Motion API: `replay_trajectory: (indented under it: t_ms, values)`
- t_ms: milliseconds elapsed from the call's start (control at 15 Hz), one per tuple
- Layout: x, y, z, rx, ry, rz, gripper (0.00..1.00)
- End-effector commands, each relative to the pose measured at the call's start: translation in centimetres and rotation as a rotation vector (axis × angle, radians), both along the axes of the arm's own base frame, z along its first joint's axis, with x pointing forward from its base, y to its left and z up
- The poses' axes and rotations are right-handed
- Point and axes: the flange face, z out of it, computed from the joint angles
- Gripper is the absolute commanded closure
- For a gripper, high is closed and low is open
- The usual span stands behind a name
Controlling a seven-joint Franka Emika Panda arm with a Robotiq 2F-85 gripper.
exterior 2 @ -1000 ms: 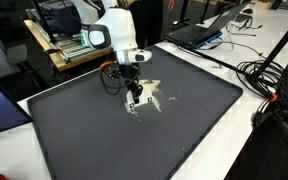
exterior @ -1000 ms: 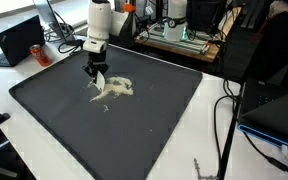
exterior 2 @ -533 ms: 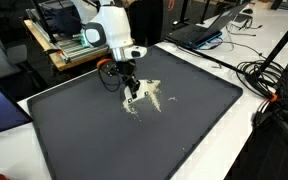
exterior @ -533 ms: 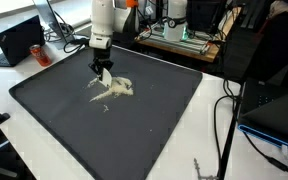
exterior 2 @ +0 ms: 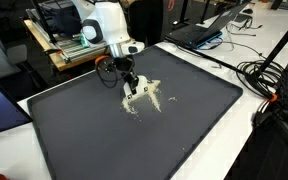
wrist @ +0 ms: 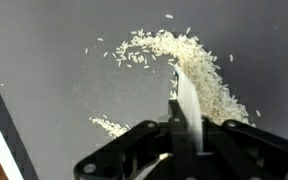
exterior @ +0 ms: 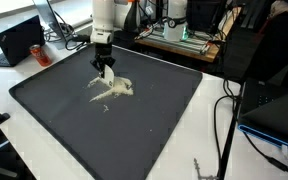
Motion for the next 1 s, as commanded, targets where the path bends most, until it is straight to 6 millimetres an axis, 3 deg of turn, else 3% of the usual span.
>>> replay_trajectory:
  t_ms: [0, 200, 933]
  values:
    - [-0.7, -0.5, 3.1, 0.007, -0.052, -0.016, 0.99]
    - [-1.0, -0.2, 5.0, 0.015, -0.071, -0.021, 0.99]
    - [-3.0, 5.4, 8.8, 0.143, -0.048, -0.074, 0.99]
